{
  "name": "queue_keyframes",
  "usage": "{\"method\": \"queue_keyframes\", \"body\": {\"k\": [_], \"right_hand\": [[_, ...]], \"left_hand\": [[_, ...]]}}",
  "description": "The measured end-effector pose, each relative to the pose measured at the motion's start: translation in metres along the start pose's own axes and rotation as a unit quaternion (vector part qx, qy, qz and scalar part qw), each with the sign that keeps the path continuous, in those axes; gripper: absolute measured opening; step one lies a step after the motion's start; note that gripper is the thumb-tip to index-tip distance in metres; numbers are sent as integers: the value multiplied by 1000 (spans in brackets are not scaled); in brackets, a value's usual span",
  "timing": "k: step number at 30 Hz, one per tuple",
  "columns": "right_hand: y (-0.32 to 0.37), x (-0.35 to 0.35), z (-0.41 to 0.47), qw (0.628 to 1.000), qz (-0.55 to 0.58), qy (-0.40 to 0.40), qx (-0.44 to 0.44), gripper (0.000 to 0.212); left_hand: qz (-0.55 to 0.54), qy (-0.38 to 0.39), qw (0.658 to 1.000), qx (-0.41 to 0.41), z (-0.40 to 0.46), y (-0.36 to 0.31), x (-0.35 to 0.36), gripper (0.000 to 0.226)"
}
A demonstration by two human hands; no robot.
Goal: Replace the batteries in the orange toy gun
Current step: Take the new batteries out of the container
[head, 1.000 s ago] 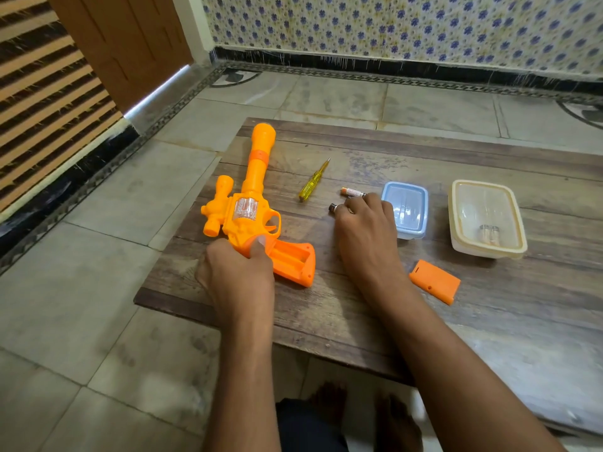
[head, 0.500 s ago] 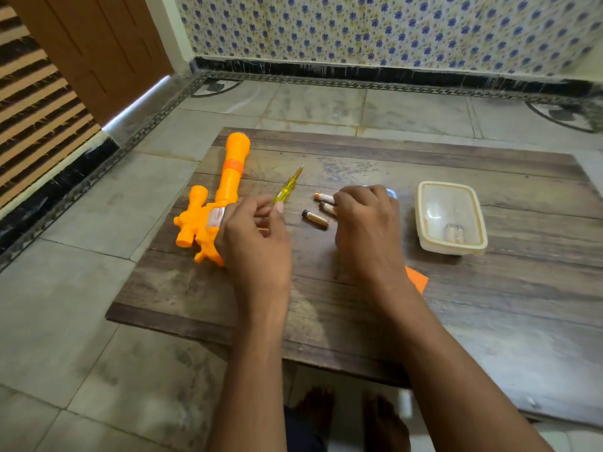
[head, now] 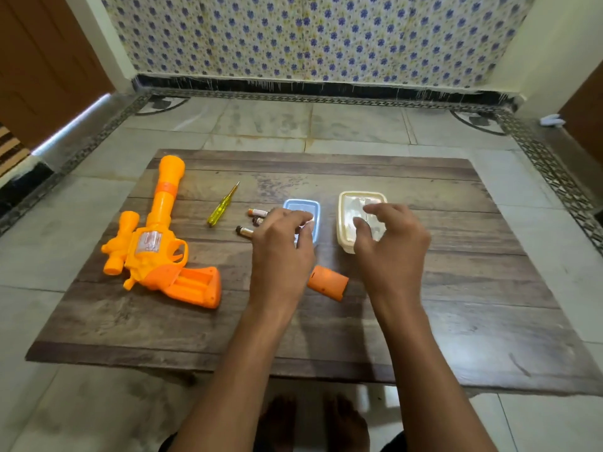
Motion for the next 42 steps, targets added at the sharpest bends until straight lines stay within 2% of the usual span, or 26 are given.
{"method": "queue_keyframes", "body": {"k": [8,16,20,24,26,30,37,39,42], "right_hand": [[-54,-12,-2,993,-17,12,113,29],[-60,0,5,991,-7,36,132,33],[-61,5,6,989,-25,45,136,32],[-62,7,6,989,-43,49,132,31],[-61,7,6,990,-51,52,124,30],[-47,9,7,995,-70,49,53,26],[-27,23,10,996,-36,55,-58,22],[-23,29,8,994,-23,79,-75,28],[-13,37,6,987,-4,129,-100,52]], "left_hand": [[9,93,995,27,12,-28,60,20],[76,77,993,41,7,-22,56,17],[127,104,986,28,10,-1,51,26],[163,154,974,15,10,9,52,47],[164,164,973,13,9,9,53,47],[178,147,973,13,7,3,49,28],[115,29,992,34,8,-9,29,12],[83,-7,995,46,8,-14,22,6],[43,-32,997,55,8,-21,17,15]]}}
Point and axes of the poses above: each hand's wrist, its own z-axis towards the middle knuckle, its own x-axis out of the palm, y = z × x, the point moved 9 cm from there along z, towards the middle knuckle, and after that the axes turned 1 degree about z, right-handed, at the moved point
